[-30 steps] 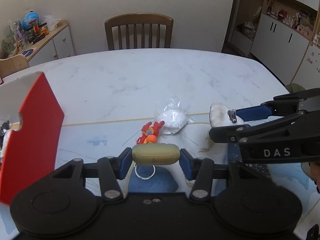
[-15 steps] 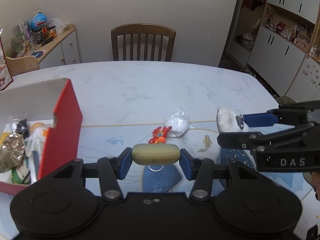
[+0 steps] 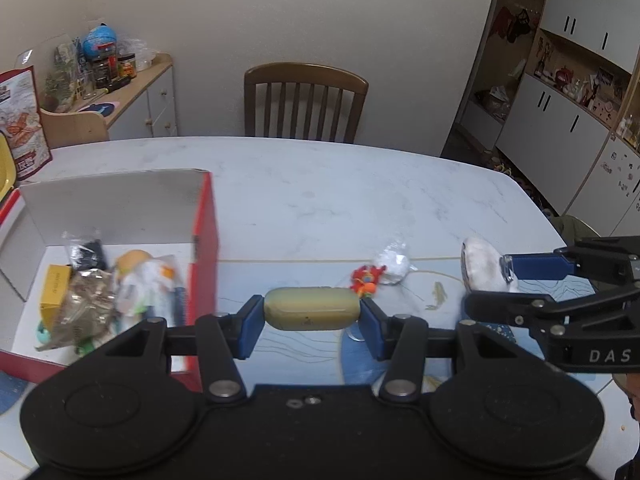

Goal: Organize objects
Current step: 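Carry the green keychain and white plush over the box with both tools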

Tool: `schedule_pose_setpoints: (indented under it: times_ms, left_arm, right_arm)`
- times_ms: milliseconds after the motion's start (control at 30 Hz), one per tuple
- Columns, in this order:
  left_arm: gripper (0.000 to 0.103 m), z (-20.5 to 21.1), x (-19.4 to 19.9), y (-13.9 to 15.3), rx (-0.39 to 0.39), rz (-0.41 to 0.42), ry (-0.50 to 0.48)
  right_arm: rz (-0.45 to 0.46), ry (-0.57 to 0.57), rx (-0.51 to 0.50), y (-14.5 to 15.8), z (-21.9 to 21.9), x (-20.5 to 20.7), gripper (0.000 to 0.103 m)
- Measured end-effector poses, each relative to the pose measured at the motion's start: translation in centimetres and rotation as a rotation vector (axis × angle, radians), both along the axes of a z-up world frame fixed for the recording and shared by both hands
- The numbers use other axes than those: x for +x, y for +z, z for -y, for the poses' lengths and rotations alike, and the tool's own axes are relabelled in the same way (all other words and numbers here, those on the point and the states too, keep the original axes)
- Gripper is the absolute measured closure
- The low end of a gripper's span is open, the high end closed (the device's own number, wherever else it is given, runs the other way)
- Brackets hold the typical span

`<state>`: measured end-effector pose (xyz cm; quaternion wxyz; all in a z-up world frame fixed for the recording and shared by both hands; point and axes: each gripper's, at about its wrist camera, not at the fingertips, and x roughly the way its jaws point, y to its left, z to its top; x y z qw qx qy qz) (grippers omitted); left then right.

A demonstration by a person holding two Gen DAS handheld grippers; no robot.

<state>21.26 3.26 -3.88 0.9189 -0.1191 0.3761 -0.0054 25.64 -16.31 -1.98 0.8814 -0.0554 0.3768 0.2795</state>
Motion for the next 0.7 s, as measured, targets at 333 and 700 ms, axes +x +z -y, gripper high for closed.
schedule_pose_setpoints:
  times_ms: [333, 700]
  left_arm:
    - [0.053, -5.8, -1.4, 0.0, 0.004, 0.007, 0.004]
    - [0.053, -12.7, -2.4, -0.7, 0.007, 0.004, 0.028]
  right_arm:
    - [0.004, 0.007, 0.011, 0.8, -6.0, -1.4, 0.048]
    - [0.006, 0.026, 0.01, 1.2, -13.5, -2.0, 0.048]
